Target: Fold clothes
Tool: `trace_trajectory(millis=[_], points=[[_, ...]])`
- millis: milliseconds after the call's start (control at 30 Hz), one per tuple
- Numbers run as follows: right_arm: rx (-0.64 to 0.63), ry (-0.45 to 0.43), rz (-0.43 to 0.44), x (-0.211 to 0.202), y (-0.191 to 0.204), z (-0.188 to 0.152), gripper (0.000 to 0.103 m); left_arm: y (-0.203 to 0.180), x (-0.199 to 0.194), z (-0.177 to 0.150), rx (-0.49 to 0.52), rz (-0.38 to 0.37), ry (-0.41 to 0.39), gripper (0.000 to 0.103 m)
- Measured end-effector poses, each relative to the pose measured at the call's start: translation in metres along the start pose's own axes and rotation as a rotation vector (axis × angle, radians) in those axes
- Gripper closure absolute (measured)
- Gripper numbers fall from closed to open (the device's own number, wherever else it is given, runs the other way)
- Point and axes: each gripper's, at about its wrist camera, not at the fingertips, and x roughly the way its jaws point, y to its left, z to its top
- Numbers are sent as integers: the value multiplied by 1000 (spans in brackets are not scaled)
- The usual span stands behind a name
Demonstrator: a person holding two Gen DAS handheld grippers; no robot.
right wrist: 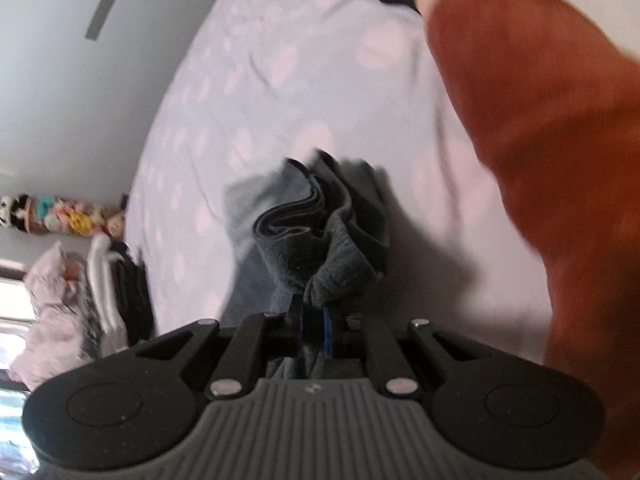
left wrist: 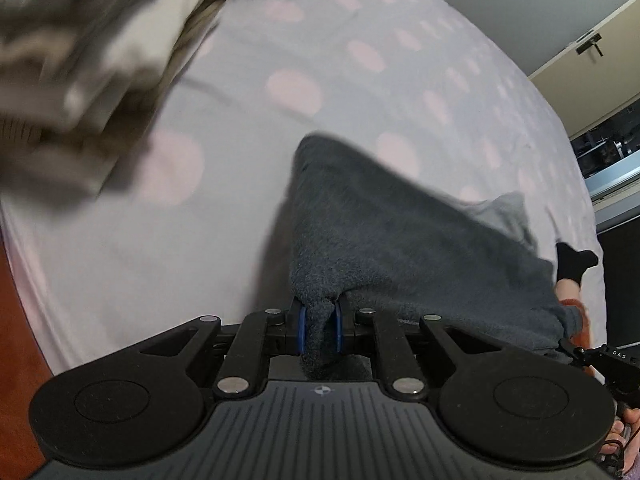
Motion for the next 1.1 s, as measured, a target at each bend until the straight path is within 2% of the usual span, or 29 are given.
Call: trace_trajectory(millis=[200, 367, 467, 533, 600, 633, 667, 700, 767, 833, 933, 967, 1000, 1033, 1067, 1100], points=[[-80, -74, -163, 18, -25, -18, 93, 5, 32, -24, 58, 77, -67, 87], [-144, -76, -177, 20, -46, -24, 92, 19, 43, -45, 94, 79, -126, 83], [-206, -89, -206, 11, -43, -30, 76, 24, 32, -57, 81, 41, -184, 75], [-288, -151, -212, 0, -35, -38, 76, 32, 24, -63, 47, 5, -212, 69], [-377, -249, -210, -18, -24, -50, 74, 35, 18, -66, 22, -22, -247, 65], [-416, -305, -185, -28, -20, -56, 71, 37, 14, -68, 12, -32, -265, 63], [-445, -342, -149, -37, -17, -61, 63, 38, 10, -70, 3, -41, -284, 61], [-463, -361, -106, -41, -15, -62, 61, 38, 7, -71, 8, -42, -291, 58], [-486, -350, -42, -37, -11, -62, 61, 38, 3, -74, 21, -43, -299, 56], [-521, -350, -42, -25, -7, -63, 61, 37, 3, -77, 41, -42, -288, 53], [-547, -299, -128, 2, -4, -61, 62, 37, 6, -81, 51, -51, -271, 50], [-544, -274, -139, 6, -6, -61, 68, 37, 10, -81, 45, -51, -267, 50], [-546, -261, -151, 11, -7, -60, 85, 37, 14, -81, 41, -43, -262, 53], [-554, -262, -169, 13, -8, -60, 87, 37, 18, -80, 44, -26, -250, 75], [-565, -264, -192, 15, -9, -60, 88, 37, 23, -79, 46, -3, -229, 81], [-576, -266, -216, 16, -9, -60, 89, 36, 29, -78, 45, 24, -194, 82]])
